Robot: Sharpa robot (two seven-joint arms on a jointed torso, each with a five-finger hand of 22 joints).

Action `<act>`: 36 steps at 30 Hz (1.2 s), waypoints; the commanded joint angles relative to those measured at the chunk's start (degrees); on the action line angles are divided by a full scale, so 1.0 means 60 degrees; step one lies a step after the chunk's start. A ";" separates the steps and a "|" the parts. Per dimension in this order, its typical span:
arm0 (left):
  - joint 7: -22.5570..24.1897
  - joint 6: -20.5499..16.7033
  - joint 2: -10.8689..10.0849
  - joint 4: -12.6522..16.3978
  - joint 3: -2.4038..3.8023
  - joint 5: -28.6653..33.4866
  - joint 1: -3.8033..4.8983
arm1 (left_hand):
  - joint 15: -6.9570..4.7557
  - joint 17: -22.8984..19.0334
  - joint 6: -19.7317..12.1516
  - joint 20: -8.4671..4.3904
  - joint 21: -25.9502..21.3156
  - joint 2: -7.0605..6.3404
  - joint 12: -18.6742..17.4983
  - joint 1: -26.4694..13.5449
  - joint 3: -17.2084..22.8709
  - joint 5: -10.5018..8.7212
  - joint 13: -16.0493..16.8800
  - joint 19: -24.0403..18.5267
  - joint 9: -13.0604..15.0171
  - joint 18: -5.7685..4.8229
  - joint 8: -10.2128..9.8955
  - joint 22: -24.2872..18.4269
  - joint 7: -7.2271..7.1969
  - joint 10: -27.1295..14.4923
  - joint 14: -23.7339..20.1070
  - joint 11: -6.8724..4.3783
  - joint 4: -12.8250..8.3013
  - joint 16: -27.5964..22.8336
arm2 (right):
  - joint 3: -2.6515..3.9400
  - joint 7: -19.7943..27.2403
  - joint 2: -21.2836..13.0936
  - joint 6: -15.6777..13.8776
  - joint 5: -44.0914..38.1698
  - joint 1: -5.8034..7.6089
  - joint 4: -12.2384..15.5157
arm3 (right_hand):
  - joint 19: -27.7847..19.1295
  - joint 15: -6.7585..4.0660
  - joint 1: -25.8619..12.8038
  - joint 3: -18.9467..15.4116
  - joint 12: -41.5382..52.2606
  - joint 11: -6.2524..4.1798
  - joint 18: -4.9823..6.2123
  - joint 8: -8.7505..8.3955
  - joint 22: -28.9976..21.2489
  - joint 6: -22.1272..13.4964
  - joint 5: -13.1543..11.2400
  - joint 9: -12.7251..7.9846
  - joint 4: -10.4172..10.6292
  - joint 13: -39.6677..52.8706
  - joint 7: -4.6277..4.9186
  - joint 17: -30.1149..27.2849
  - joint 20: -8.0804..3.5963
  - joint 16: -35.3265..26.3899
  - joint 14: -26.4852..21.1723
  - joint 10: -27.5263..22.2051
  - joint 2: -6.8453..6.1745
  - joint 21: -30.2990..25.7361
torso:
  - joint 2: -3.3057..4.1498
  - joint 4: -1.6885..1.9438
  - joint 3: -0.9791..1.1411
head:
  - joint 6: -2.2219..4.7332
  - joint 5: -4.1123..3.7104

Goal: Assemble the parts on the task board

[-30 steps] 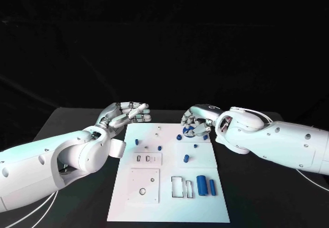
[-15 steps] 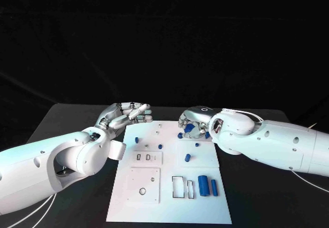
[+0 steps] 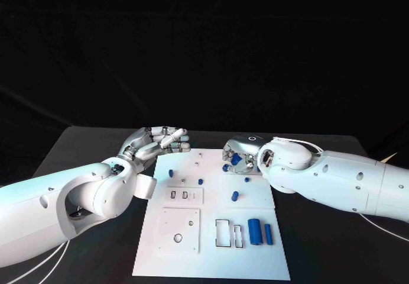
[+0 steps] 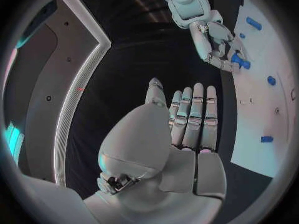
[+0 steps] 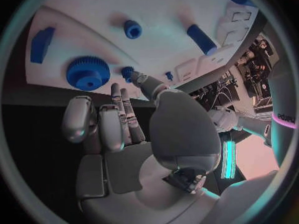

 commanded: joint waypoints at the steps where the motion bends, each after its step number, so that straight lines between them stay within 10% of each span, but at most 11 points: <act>1: 0.0022 0.0197 -0.0002 0.0046 0.0010 0.0036 0.0033 | 0.0016 0.0016 -0.0055 0.0017 0.0011 0.0091 -0.0018 0.0039 -0.0066 -0.0034 -0.0013 0.0080 0.0015 0.0113 -0.0063 -0.0009 0.0022 -0.0016 -0.0100 0.0030 -0.0007 -0.0067 | -0.0001 -0.0070 0.0044 0.0231 -0.0208 -0.0022 -0.0033 | 0.0099 0.0042 0.0069 0.0127 0.0006 0.0003 -0.0129 -0.0033 0.0114 0.0117 -0.0047 0.0022 0.0026 -0.0012 -0.0001 0.0040 0.0006 0.0101 0.0431 0.0022 0.0005 0.0107 | 0.0052 0.0025 0.0003 | -0.0012 0.0016; 36: -0.0129 0.0217 0.0015 -0.0090 0.0011 0.0036 0.0066 | 0.0041 0.0052 -0.0103 0.0030 -0.0016 0.0135 -0.0026 0.0017 -0.0136 -0.0090 -0.0016 0.0059 0.0051 0.0102 -0.0083 -0.0033 0.0043 -0.0065 -0.0183 0.0053 -0.0006 -0.0121 | -0.0001 -0.0009 0.0104 -0.0530 -0.0009 -0.0103 -0.0066 | 0.0367 -0.0206 0.0330 0.1600 0.0181 -0.0322 -0.0269 0.0499 0.1175 0.0827 -0.1072 0.0722 0.0273 0.0062 -0.0339 0.0404 -0.0188 0.0626 0.0471 0.1032 0.0510 0.0813 | 0.0139 0.0015 0.0013 | -0.0073 0.0095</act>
